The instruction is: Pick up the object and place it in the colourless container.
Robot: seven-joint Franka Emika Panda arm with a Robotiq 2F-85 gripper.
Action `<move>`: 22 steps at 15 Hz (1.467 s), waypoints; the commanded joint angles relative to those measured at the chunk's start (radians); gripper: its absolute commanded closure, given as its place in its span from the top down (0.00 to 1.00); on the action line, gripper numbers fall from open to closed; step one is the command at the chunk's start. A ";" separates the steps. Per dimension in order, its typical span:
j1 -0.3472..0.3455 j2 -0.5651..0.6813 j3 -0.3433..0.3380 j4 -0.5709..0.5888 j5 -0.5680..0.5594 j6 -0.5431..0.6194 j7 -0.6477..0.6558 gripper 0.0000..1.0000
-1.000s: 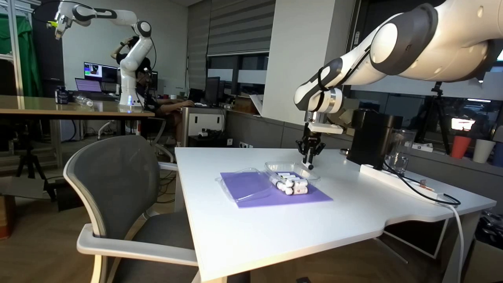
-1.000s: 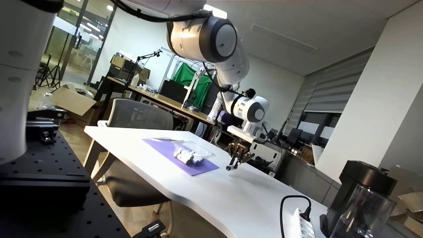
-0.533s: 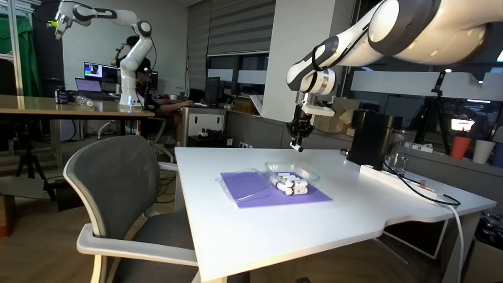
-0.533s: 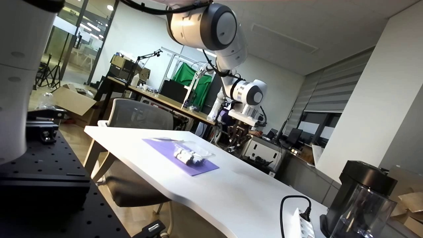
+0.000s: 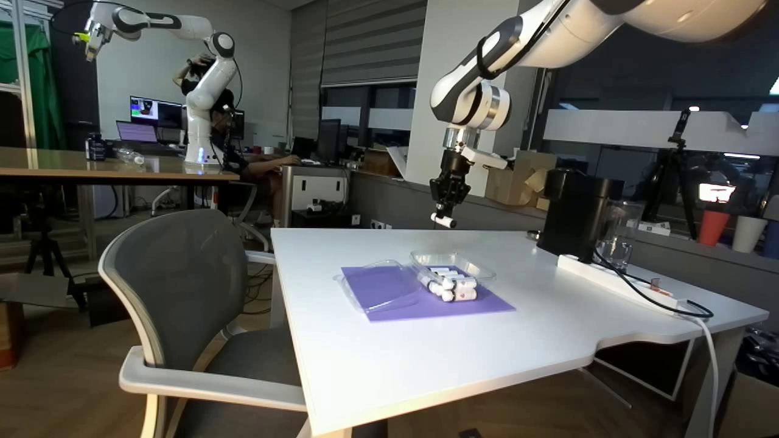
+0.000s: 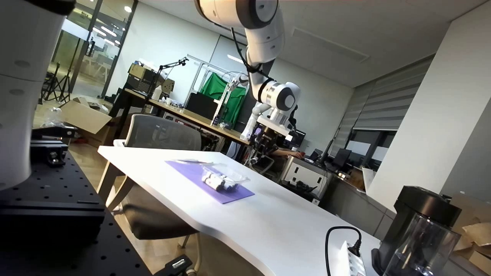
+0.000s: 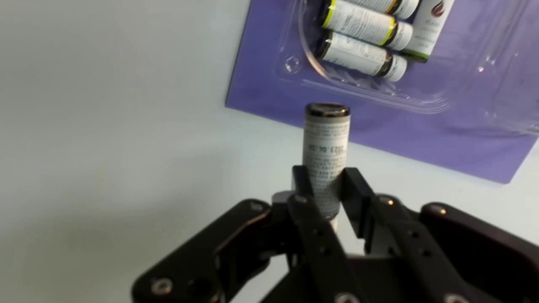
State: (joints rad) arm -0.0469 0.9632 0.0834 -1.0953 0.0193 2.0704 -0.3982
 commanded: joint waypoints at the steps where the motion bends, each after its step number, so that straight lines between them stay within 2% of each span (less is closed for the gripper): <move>1: -0.009 -0.145 0.025 -0.240 -0.013 0.046 -0.063 0.06; 14: -0.064 -0.455 0.044 -0.873 -0.006 0.285 -0.228 0.06; 15: -0.071 -0.468 0.048 -0.903 -0.001 0.310 -0.244 0.50; 16: -0.081 -0.482 0.055 -0.931 0.013 0.342 -0.261 0.51; 17: -0.088 -0.493 0.058 -0.957 0.025 0.388 -0.272 0.57; 22: -0.123 -0.529 0.082 -1.045 0.069 0.542 -0.322 0.91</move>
State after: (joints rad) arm -0.1419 0.4861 0.1428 -2.0685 0.0591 2.5498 -0.6869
